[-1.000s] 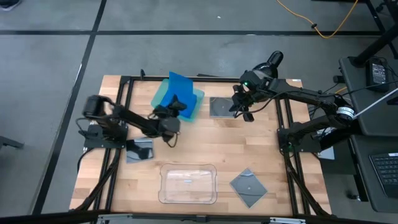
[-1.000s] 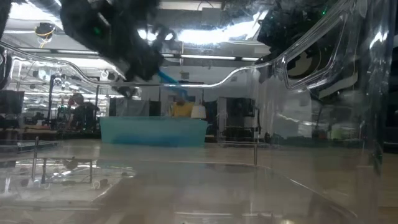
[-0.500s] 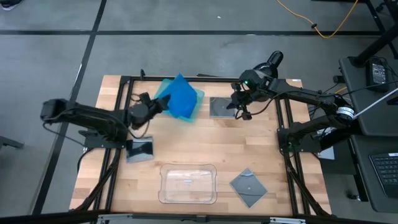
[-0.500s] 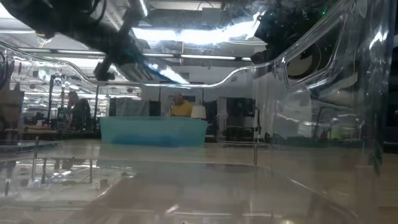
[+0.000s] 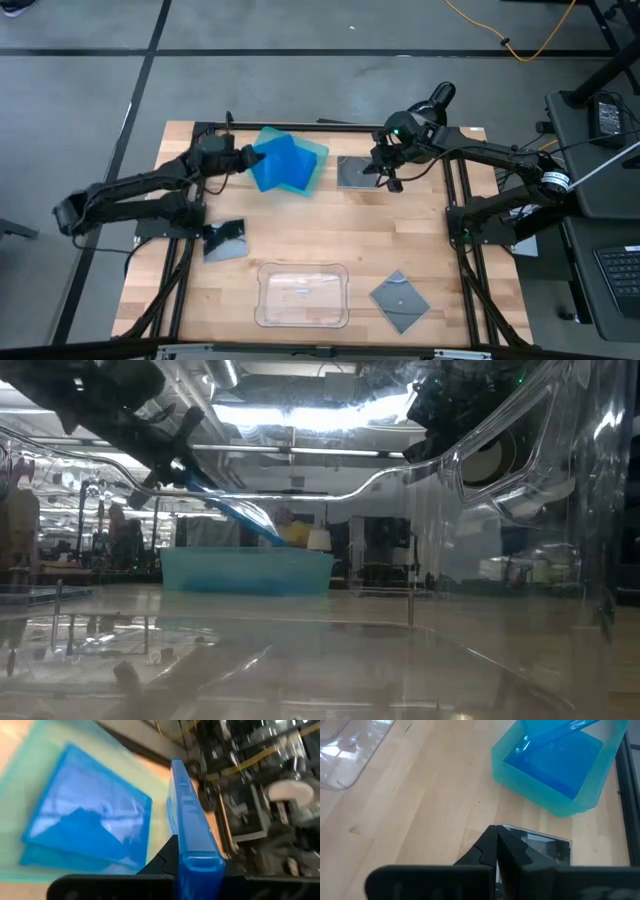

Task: Pick & place jewel cases by type
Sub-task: Put the blue cd case into the green bin

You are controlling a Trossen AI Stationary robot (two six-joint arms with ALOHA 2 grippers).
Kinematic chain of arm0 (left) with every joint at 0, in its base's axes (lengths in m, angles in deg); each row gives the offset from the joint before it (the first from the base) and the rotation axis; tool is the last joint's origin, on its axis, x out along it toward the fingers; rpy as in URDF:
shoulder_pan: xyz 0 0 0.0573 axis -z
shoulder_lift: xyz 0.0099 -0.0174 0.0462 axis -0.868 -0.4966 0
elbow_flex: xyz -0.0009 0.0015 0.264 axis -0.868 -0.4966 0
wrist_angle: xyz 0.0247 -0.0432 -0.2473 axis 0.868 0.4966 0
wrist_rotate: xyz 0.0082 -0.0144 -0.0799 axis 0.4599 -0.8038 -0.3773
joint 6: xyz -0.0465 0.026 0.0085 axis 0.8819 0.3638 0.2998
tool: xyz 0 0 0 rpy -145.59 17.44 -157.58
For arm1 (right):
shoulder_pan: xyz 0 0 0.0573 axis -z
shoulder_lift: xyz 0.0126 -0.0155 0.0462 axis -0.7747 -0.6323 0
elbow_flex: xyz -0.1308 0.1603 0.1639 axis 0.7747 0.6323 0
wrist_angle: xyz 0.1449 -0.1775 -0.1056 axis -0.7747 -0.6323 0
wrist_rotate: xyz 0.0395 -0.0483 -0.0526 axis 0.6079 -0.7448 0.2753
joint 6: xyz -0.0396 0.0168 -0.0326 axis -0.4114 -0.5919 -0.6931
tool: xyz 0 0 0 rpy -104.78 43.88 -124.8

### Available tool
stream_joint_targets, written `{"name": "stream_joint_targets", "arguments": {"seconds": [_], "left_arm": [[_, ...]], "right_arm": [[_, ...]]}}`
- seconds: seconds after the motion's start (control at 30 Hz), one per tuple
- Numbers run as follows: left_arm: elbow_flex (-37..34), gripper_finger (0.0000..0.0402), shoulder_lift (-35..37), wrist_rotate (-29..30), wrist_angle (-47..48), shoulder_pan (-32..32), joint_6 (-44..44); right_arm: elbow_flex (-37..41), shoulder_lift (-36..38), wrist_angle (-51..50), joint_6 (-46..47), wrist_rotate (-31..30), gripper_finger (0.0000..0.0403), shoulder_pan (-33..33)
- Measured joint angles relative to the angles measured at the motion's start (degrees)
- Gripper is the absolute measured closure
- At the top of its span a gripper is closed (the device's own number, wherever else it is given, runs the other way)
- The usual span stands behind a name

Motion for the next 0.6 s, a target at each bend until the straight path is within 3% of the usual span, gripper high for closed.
{"name": "stream_joint_targets", "arguments": {"seconds": [0.07,0.17,0.47,0.6], "left_arm": [[0.0,0.0398,-1.0,-8.2,0.2,-3.7,-1.2],[0.0,0.0398,-2.6,-16.1,-0.8,-8.2,-3.0],[0.0,0.0398,-9.9,-25.8,-5.7,-21.2,-11.1],[0.0,0.0398,-15.0,-31.4,-7.2,-23.0,-13.9]], "right_arm": [[0.0,0.0,0.0,0.1,0.0,0.0393,0.0],[0.0,0.0,0.0,0.1,0.0,0.0393,0.0],[0.0,0.0,0.0,2.4,0.0,0.0393,0.0],[0.0,0.0,0.1,5.1,0.0,0.0393,0.0]]}}
